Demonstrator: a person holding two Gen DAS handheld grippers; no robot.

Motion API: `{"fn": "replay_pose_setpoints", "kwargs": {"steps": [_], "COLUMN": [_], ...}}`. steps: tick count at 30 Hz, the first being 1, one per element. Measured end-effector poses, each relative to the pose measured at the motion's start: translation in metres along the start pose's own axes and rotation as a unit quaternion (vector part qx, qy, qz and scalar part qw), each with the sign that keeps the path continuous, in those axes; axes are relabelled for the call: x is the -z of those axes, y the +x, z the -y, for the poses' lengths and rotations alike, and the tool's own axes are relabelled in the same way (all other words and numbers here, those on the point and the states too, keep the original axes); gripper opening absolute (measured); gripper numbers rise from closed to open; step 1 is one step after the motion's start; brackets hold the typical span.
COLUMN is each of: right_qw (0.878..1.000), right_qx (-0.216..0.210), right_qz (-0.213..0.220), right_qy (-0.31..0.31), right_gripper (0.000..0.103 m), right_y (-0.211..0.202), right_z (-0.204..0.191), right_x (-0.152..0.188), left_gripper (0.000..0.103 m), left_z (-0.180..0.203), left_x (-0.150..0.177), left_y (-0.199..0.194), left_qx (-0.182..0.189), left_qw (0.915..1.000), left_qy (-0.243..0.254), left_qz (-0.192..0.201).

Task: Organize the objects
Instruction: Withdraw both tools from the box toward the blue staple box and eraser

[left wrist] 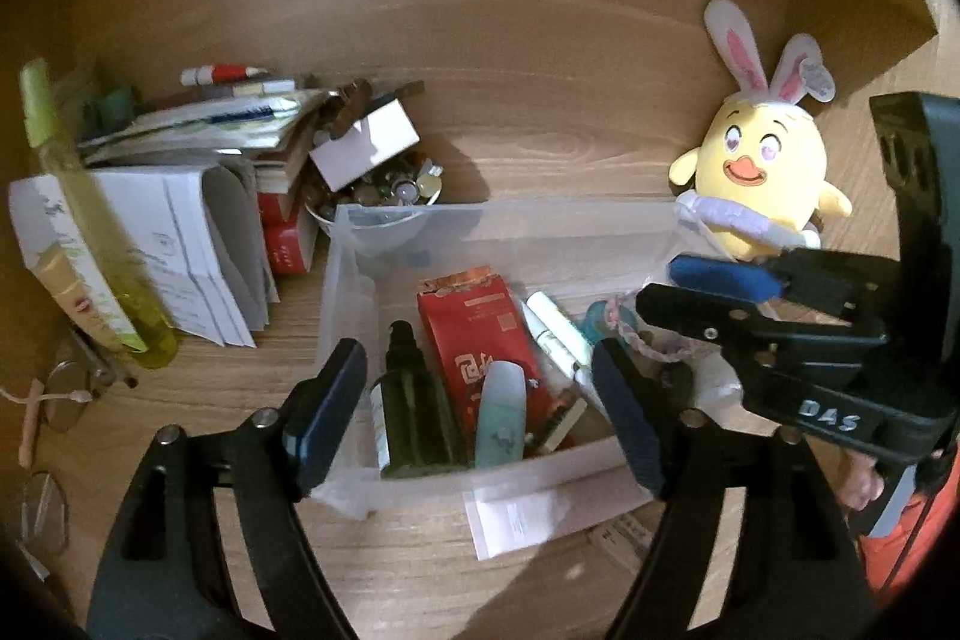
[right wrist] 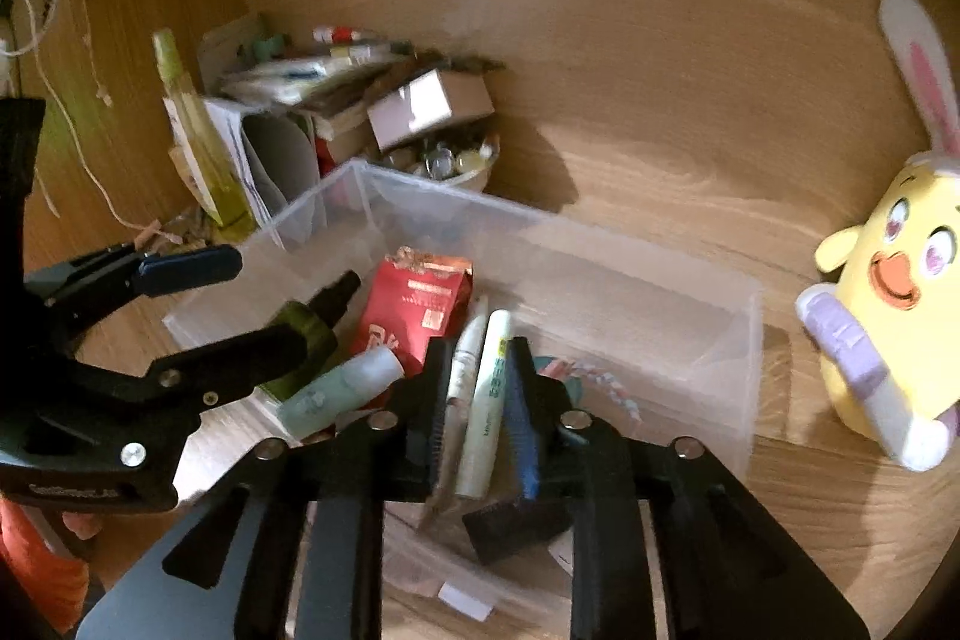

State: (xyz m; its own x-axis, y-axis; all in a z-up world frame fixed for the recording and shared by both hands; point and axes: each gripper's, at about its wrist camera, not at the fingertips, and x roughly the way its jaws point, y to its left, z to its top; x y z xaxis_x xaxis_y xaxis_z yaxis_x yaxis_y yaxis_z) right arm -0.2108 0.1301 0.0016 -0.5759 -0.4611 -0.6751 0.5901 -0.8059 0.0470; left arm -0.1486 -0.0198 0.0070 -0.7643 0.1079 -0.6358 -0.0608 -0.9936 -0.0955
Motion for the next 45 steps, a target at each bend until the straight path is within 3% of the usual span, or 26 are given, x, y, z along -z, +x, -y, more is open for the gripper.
{"fn": "replay_pose_setpoints", "kwargs": {"steps": [2, 7, 18, 38, 45], "right_qw": [1.0, 0.999, 0.999, 0.999, 0.999], "right_qx": [0.0, 0.015, 0.026, 0.028, 0.018], "right_qz": [0.013, 0.038, 0.028, -0.02, -0.03], "right_qy": [0.001, -0.007, -0.006, 0.008, -0.001], "right_gripper": [0.045, 0.057, 0.057, 0.058, 0.059], "right_y": [-0.013, -0.042, -0.065, -0.064, -0.058], "right_z": [-0.001, -0.005, -0.01, -0.011, -0.018], "right_x": [0.0, 0.009, 0.05, 0.101, 0.104], "left_gripper": [0.085, 0.094, 0.096, 0.096, 0.095], "left_z": [0.001, 0.006, 0.02, 0.056, 0.061], "left_x": [0.002, 0.012, 0.055, 0.122, 0.133], "left_y": [-0.009, -0.03, -0.043, -0.018, -0.016], "left_qx": [0.001, -0.002, 0.015, 0.035, 0.033], "left_qw": [1.0, 0.9998, 0.9992, 0.9891, 0.989], "left_qy": [0.004, 0.015, 0.02, 0.062, 0.07], "left_qz": [0.006, 0.014, -0.031, -0.129, -0.126]}}
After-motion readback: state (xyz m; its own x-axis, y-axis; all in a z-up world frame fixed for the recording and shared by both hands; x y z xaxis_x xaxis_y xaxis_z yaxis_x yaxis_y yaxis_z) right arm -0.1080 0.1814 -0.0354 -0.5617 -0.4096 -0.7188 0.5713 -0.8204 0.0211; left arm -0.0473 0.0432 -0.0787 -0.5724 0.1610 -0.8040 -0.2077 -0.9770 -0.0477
